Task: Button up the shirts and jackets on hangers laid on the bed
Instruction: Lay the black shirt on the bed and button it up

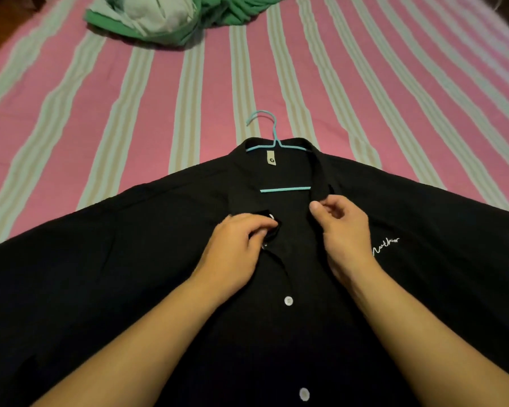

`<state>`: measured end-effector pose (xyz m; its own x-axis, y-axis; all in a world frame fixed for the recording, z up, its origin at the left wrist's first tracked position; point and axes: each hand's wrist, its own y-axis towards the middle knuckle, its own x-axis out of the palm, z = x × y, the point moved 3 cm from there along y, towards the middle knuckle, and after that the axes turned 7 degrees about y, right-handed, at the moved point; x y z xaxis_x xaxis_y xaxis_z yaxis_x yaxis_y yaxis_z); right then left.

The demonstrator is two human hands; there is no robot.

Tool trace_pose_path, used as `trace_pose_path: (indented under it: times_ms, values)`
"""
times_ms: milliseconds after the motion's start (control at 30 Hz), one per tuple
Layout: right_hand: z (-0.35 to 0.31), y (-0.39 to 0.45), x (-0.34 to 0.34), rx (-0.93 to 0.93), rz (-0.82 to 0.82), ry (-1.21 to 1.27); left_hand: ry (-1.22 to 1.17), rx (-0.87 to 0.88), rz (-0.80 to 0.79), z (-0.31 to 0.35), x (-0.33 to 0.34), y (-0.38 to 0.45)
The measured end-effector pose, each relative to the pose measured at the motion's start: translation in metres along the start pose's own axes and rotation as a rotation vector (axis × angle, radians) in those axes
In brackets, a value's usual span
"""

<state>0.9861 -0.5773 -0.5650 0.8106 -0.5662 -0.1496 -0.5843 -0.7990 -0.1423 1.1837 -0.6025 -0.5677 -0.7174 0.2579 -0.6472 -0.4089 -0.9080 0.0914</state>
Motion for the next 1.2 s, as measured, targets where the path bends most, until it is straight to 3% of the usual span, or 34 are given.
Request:
trace_pose_path:
  times_ms: [100, 200, 333, 500, 633, 800, 1000, 1200]
  values:
    - [0.002, 0.001, -0.002, -0.022, -0.157, 0.036, 0.123, 0.173, 0.016, 0.012, -0.01, 0.02]
    - [0.007, 0.002, -0.005, 0.006, -0.197, 0.187, 0.303, 0.152, 0.003, 0.004, -0.009, 0.042]
    - [0.013, 0.003, -0.009, 0.106, -0.32, 0.5, 0.37, 0.199, 0.067, -0.005, 0.006, 0.045]
    - [0.013, 0.003, -0.018, 0.144, -0.274, 0.627, 0.464, 0.21, 0.03, 0.013, 0.008, 0.049]
    - [0.008, -0.004, -0.021, 0.158, -0.397, 0.657, 0.312, 0.19, -0.062, 0.027, 0.005, 0.046]
    - [0.013, 0.0, -0.024, 0.262, -0.413, 0.766, -0.043, -0.094, 0.046, 0.015, 0.026, 0.026]
    - [0.019, 0.005, -0.026, 0.347, -0.379, 0.962, -0.108, -0.062, 0.142, 0.004, 0.034, 0.026]
    - [0.02, 0.005, -0.028, 0.328, -0.365, 0.979, -0.109, -0.059, 0.172, -0.003, 0.036, 0.029]
